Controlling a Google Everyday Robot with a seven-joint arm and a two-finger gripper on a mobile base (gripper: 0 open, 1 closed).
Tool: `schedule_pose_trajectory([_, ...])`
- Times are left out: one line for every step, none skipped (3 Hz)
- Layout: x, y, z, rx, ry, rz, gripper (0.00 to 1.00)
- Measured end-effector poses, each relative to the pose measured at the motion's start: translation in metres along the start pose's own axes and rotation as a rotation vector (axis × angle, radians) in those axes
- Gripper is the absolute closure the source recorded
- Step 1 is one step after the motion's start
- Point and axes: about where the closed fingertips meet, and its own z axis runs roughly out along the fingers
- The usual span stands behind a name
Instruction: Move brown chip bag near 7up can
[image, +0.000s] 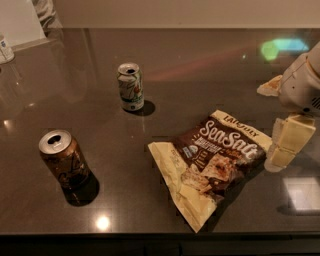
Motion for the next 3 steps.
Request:
schedule_pose_trajectory([0.003,0.004,0.025,-0.054,-0.026,-0.015,0.0])
schedule_pose_trajectory([0.005,0.006,0.043,-0.085,-0.037,-0.024,0.0])
schedule_pose_trajectory([0.009,0.009,0.056,-0.101,-0.04,-0.021,0.0])
